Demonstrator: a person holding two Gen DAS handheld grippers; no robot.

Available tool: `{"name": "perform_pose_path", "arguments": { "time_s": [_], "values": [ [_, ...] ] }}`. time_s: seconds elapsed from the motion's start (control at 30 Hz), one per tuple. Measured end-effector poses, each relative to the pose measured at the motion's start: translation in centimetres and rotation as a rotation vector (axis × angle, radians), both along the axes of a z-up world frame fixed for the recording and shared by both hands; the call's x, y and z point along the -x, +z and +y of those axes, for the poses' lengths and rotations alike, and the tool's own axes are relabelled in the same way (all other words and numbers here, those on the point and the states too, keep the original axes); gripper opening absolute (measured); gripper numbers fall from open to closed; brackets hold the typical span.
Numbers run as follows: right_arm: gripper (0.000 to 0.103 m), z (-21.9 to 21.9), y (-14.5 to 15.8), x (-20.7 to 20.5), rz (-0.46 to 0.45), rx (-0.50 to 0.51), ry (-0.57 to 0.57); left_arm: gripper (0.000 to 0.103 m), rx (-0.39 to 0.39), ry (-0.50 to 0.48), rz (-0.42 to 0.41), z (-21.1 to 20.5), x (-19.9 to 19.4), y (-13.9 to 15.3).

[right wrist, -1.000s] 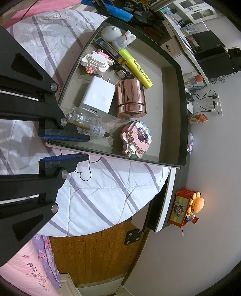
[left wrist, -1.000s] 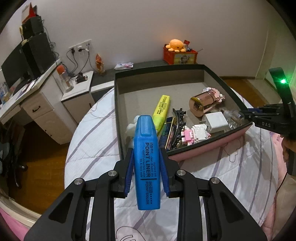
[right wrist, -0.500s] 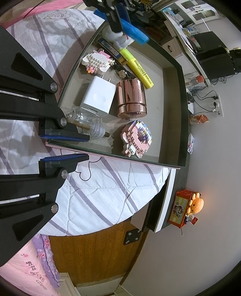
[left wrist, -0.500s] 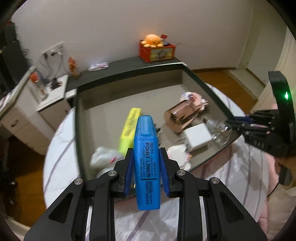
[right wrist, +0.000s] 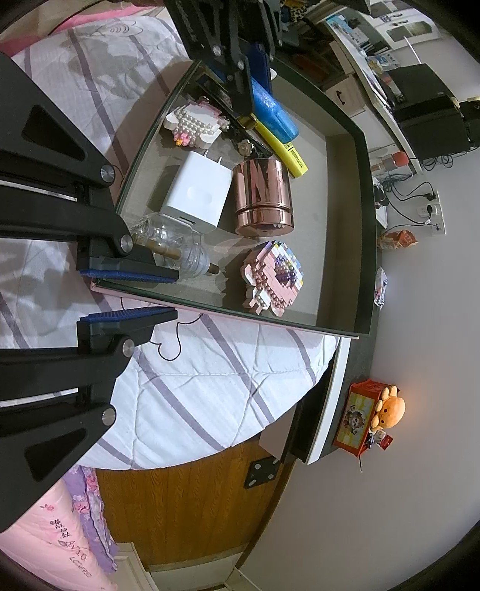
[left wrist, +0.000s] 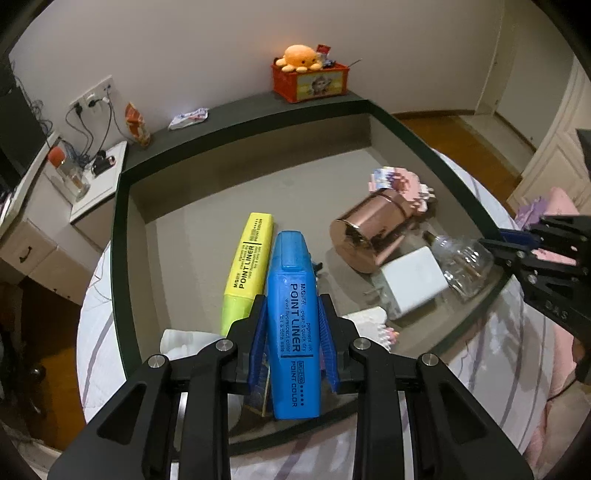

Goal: Organize rigid objects
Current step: 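Lower the blue highlighter into the pink box and open the left tool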

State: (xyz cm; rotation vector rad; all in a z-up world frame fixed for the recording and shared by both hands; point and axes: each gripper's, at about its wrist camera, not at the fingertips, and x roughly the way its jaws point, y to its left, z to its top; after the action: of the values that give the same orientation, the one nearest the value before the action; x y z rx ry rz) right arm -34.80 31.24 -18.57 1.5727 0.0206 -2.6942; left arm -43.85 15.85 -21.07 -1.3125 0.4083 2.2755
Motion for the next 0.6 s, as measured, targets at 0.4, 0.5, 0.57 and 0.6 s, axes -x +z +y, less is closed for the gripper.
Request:
{"name": "perform_pose_path", "arguments": {
  "time_s": [0.4,0.5,0.57,0.6],
  "values": [
    [0.015,0.1,0.0,0.0,0.000,-0.002,0.000,0.027,0.029,0.026,-0.002,1.5,0.9,-1.3],
    [0.015,0.1,0.0,0.0,0.000,-0.003,0.000,0.027,0.009,0.019,-0.005,1.5,0.7,-1.2],
    [0.015,0.1,0.0,0.0,0.000,-0.005,-0.001,0.027,0.009,0.014,0.000,1.7,0.6,-1.0],
    [0.015,0.2,0.0,0.0,0.000,-0.004,-0.001,0.027,0.005,0.012,-0.003,1.7,0.7,-1.0]
  ]
}}
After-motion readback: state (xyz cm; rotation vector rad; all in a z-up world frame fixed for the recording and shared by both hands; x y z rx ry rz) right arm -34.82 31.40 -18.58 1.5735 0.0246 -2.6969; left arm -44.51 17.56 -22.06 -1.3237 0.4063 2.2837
